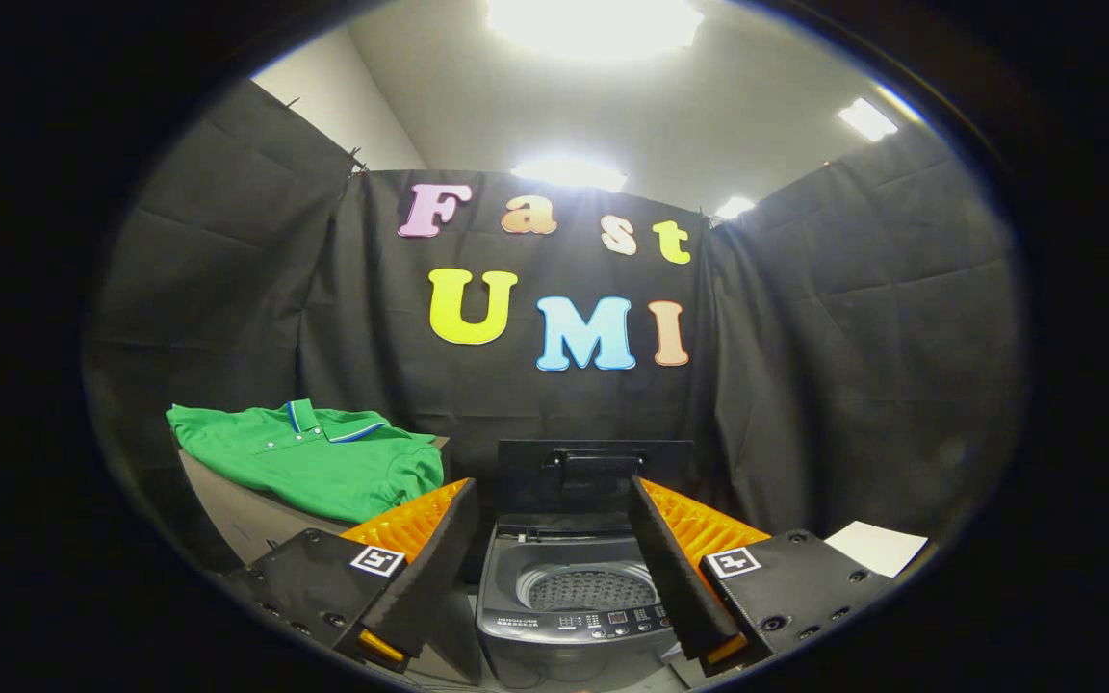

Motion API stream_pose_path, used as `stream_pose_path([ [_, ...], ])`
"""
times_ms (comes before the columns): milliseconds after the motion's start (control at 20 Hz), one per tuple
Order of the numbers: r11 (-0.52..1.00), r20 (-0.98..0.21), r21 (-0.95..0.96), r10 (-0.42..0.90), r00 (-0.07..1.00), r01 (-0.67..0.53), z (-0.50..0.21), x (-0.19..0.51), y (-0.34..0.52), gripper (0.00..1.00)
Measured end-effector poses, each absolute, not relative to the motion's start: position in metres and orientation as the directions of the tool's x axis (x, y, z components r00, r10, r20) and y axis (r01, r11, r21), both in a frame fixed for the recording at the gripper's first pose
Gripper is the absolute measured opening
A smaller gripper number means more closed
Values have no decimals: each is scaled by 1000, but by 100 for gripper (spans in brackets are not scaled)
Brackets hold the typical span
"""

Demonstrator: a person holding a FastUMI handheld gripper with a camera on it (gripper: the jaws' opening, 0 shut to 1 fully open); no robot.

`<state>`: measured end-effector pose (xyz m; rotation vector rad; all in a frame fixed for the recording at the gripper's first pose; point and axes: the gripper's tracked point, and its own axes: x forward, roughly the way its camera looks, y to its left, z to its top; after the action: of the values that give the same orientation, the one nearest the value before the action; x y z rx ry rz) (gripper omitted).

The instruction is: Put the clothes into the washing machine and then close the washing machine lid.

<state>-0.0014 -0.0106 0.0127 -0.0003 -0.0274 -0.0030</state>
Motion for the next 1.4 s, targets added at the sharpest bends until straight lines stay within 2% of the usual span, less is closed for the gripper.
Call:
stream_pose_path([
  [650, 999, 6, 15, 32, 999, -32, 15, -3, -4, 98],
  [1400, 965, -9, 98, 243, 970, -241, 68, 65, 117, 98],
])
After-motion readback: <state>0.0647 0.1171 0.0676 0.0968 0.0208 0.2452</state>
